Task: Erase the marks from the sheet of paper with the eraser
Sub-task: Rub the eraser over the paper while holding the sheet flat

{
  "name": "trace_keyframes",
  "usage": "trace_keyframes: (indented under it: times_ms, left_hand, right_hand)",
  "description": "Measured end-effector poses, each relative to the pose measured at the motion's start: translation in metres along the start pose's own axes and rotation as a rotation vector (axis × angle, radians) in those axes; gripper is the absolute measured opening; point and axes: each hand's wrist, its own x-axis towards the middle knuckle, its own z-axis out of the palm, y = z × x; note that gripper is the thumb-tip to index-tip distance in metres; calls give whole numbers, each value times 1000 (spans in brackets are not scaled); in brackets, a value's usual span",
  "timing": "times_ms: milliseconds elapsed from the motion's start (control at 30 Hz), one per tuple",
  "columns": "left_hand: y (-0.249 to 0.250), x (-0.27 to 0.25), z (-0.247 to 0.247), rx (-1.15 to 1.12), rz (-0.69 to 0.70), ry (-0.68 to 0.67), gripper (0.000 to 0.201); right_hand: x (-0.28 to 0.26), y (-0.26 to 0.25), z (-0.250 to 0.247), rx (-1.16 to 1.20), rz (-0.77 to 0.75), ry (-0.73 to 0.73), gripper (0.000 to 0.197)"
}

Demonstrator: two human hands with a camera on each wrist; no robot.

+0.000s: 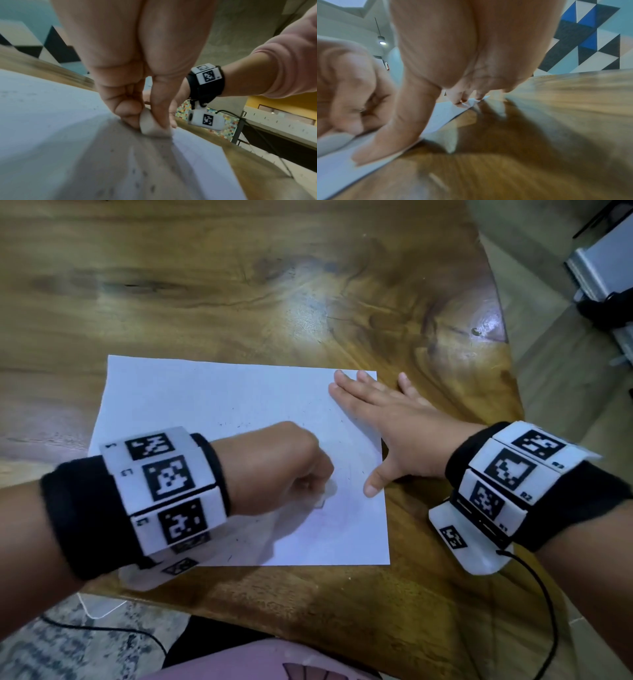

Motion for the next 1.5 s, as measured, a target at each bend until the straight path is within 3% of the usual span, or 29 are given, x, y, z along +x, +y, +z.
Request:
trace_keyframes:
  times_ms: [67,233,300,467,600,667,767,833,1000,1067,1200,1400,1500]
  left_hand:
    - [2,3,-4,-18,-15,-62,6]
    - [9,40,-20,-47,-127,183,15]
    - [13,42,-16,-34,-119,216,15]
    - [19,18,2,-20,16,4,13]
    - [16,37,-12,15,-68,164,13]
    - [16,39,-12,21,-66,181,13]
    - [17,21,1,-1,64,-35,14]
    - [18,17,3,-20,64,-112,14]
    - [13,43,-14,64,-62,172,16]
    - [13,36,-11,61,-2,133,11]
    - [14,13,1,47,114,-156,12]
    - [11,34,-15,20,-14,47,18]
    - [12,22,4,-19,-24,-49,15]
  right_hand:
    - [1,-1,0,3,11,2,136]
    - [0,1,0,24,14,26,141]
    - [0,1,-1,22,15,26,141]
    - [2,2,1,7,29,-16,142]
    - [0,2,0,27,25,-14,141]
    - [0,2,0,31,23,-14,141]
    - [1,2,0,18,29,-27,141]
    - [1,2,0,15,32,-33,141]
    - [0,1,-1,43,25,-25,141]
    - [0,1,-1,37,29,-27,141]
    - [1,1,-1,20,40,-39,142]
    - [0,0,-1,33,38,-37,141]
    - [1,1,-1,21,45,-42,141]
